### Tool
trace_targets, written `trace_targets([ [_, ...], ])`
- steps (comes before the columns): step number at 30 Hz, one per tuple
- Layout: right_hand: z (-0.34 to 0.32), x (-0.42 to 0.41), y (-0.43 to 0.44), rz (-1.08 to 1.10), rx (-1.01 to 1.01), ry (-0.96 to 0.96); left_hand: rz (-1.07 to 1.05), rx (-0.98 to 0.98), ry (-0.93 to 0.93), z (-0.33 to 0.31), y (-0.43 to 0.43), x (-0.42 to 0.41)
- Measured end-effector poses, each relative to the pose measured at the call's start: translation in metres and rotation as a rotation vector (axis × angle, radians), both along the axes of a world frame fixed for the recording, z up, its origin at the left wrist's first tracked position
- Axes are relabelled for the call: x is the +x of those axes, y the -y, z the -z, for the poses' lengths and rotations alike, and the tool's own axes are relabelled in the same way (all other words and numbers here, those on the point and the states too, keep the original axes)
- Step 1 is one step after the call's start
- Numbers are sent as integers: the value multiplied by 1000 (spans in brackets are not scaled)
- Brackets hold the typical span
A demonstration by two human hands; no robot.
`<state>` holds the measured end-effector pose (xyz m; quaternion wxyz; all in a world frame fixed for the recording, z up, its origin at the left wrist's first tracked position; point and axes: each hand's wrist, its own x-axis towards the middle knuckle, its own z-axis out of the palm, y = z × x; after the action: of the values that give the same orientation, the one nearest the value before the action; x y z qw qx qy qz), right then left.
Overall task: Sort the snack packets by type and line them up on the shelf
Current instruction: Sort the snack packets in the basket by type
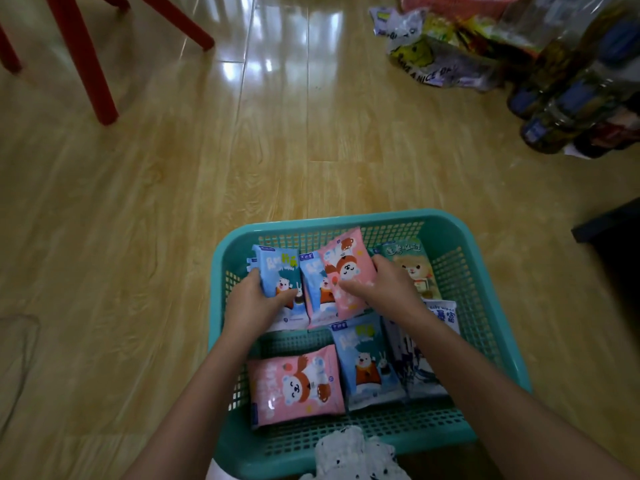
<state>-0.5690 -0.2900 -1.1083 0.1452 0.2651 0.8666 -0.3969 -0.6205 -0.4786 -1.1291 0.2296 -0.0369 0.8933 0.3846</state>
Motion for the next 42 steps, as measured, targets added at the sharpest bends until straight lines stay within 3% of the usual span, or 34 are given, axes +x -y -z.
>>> trace_targets([
  [4,-13,7,-8,78,-149,-70,-122,234,35,-6,4,4],
  [10,-28,12,-20,153,-275,-135,-225,424,10,-25,13,8],
  [23,-34,7,-16,273,-785,-369,-292,533,-34,-49,37,10],
  [26,-41,3,-5,110,-690,-324,-293,525,-36,-49,46,13],
  [30,-39,-5,23,-414,-348,-137,-305,543,-41,-49,59,15],
  [34,-20,-5,61,-745,-300,104,-303,561,-25,-48,70,20],
  [42,16,3,106,-1052,-102,30,-275,518,-2,-50,84,26],
])
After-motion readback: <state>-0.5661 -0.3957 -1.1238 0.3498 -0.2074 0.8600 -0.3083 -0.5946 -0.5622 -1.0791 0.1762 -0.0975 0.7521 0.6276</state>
